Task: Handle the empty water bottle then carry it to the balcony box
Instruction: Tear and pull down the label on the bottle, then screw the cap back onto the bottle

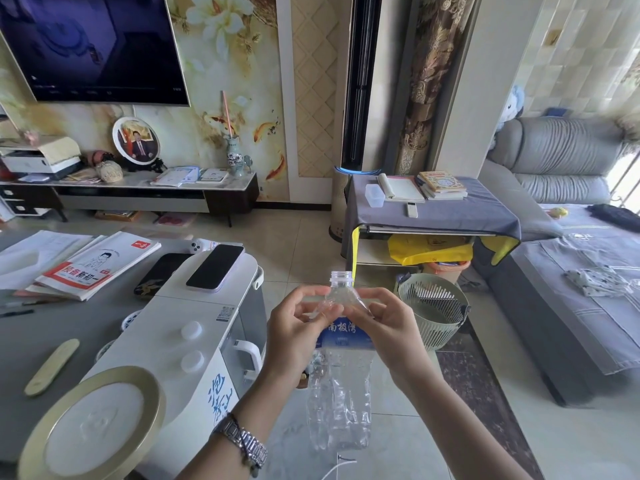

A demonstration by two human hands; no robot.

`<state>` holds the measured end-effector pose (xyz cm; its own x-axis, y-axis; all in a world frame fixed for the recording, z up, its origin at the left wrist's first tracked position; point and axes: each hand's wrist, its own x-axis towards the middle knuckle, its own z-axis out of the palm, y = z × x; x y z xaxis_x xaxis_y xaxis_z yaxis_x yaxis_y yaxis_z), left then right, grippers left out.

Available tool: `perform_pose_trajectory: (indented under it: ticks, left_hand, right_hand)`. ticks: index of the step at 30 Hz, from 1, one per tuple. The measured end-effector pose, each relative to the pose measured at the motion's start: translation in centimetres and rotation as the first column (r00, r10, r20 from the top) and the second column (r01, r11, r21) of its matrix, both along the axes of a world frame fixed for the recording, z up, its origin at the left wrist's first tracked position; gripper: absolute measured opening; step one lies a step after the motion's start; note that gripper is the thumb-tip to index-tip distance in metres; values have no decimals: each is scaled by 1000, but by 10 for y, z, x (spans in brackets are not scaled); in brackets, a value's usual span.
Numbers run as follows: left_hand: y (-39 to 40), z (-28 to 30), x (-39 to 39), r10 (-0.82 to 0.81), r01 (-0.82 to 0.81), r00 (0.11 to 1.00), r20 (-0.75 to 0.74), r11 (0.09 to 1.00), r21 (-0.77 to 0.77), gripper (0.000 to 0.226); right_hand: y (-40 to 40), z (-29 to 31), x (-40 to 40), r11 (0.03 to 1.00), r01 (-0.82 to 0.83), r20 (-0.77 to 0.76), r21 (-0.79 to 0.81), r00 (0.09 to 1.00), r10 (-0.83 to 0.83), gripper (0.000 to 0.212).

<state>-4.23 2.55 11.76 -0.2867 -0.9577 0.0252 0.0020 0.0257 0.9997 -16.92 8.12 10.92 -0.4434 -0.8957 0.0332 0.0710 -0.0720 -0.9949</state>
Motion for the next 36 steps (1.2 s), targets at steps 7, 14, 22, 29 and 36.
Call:
perform_pose_trajectory:
  ticks: [7,14,22,29,36]
  left_hand:
    - [-6,-7,8,101,-97,991,-91,994,52,22]
    - [-13,-7,22,67,-67,998,-9,998,16,27]
    - [-21,-9,66,14,-1,976,217,998,-62,53]
    - [-41,-17,137,330,-261,832,446,942,-209,43]
    - [-54,-53,158,248,-107,625,740,966,-234,51]
  right_hand:
    - [6,10,1,974,-214,95,81,974,206,33]
    - [0,5,9,979,-184,53,88,982,180,28]
    - [-14,-4,23,983,-148,21,109,989,146,26]
    - [-22,-13,38,974,-187,4,128,982,188,28]
    - [-25,-19,55,949,-264,12,173,964,266,30]
